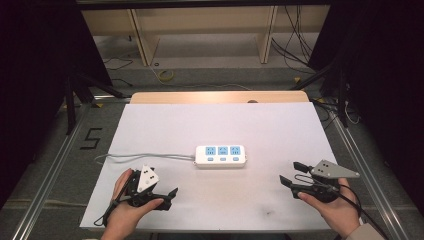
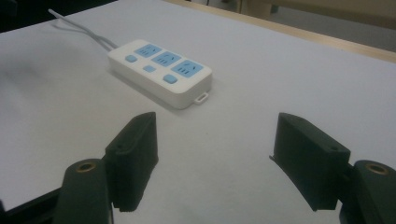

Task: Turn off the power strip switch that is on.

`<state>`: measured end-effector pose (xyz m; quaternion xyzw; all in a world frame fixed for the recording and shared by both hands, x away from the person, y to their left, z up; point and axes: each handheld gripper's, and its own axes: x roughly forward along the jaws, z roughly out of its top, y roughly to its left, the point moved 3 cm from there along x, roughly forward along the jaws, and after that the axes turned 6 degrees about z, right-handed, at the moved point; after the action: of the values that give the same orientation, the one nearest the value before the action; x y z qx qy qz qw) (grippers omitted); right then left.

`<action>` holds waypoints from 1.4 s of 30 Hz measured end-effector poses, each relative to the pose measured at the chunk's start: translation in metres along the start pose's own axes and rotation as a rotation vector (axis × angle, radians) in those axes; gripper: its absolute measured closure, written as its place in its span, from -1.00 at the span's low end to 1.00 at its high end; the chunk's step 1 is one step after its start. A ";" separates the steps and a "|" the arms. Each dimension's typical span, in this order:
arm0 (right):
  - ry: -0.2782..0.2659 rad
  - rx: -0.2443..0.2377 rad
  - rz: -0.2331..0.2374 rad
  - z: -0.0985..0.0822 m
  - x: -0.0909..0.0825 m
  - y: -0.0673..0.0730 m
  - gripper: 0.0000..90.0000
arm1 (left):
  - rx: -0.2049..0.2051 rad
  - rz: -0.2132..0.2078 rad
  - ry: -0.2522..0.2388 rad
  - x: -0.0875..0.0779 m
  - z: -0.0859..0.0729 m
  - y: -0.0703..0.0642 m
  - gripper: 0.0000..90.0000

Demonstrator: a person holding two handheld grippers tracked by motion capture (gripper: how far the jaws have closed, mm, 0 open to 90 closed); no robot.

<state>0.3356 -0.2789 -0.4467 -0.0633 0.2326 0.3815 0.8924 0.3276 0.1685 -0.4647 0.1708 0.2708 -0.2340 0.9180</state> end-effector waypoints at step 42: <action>0.032 -0.064 0.033 0.030 0.022 0.005 0.93 | 0.010 -0.001 -0.006 0.007 0.004 -0.001 -0.92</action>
<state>0.3562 -0.2522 -0.4304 -0.0938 0.2354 0.4021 0.8798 0.3337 0.1640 -0.4659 0.1743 0.2669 -0.2365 0.9179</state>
